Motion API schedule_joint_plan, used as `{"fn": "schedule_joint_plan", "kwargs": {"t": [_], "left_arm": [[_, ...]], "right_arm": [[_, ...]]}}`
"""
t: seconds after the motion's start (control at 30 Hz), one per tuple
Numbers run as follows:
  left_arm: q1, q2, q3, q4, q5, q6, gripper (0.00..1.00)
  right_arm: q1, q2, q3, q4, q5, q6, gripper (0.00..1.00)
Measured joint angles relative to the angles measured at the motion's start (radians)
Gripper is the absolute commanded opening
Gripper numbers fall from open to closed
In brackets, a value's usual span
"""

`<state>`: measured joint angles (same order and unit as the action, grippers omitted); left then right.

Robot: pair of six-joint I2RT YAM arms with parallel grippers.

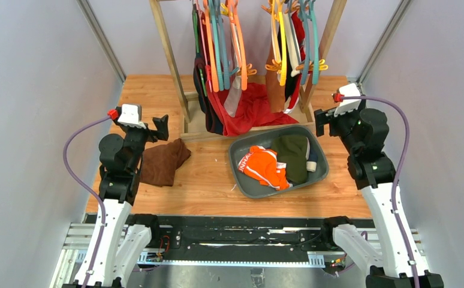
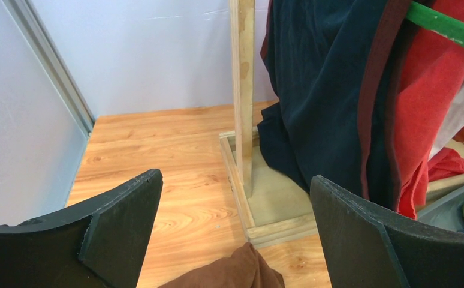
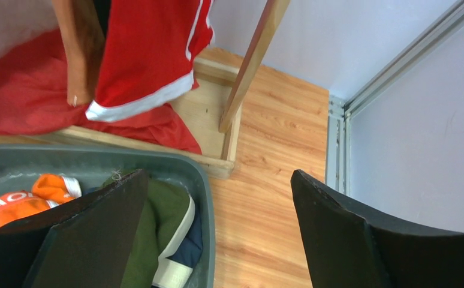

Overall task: Remove the underwear clipped to the hanger
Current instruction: Pick up the hanger from the clothesline.

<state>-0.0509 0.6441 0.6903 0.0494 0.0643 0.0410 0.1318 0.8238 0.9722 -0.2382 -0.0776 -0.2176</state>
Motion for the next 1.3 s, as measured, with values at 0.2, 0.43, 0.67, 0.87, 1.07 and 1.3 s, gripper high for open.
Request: {"fn": "schedule_joint_plan", "kwargs": {"t": [0.2,0.43,0.67,0.87,1.07,1.3], "left_arm": [[0.002,0.013,0.0,-0.002,0.032,0.008,0.98],[0.002,0.045,0.0,-0.003,0.052,0.02,0.98],[0.002,0.048,0.0,-0.003,0.074,0.024,0.98],[0.002,0.048,0.0,-0.003,0.092,0.027,0.98],[0.002,0.046,0.0,-0.003,0.104,0.027,0.98],[0.002,0.044,0.0,-0.003,0.117,0.027,0.98]], "right_arm": [[-0.002,0.042,0.171,-0.062,-0.024,-0.008,0.89],[-0.002,0.143,0.391,-0.129,-0.045,-0.011,0.8],[-0.002,0.329,0.671,-0.208,-0.081,0.027,0.73],[-0.002,0.478,0.866,-0.252,-0.126,0.083,0.65],[0.005,0.592,0.976,-0.284,-0.144,0.119,0.57],[0.01,0.676,1.037,-0.314,-0.15,0.14,0.5]]}}
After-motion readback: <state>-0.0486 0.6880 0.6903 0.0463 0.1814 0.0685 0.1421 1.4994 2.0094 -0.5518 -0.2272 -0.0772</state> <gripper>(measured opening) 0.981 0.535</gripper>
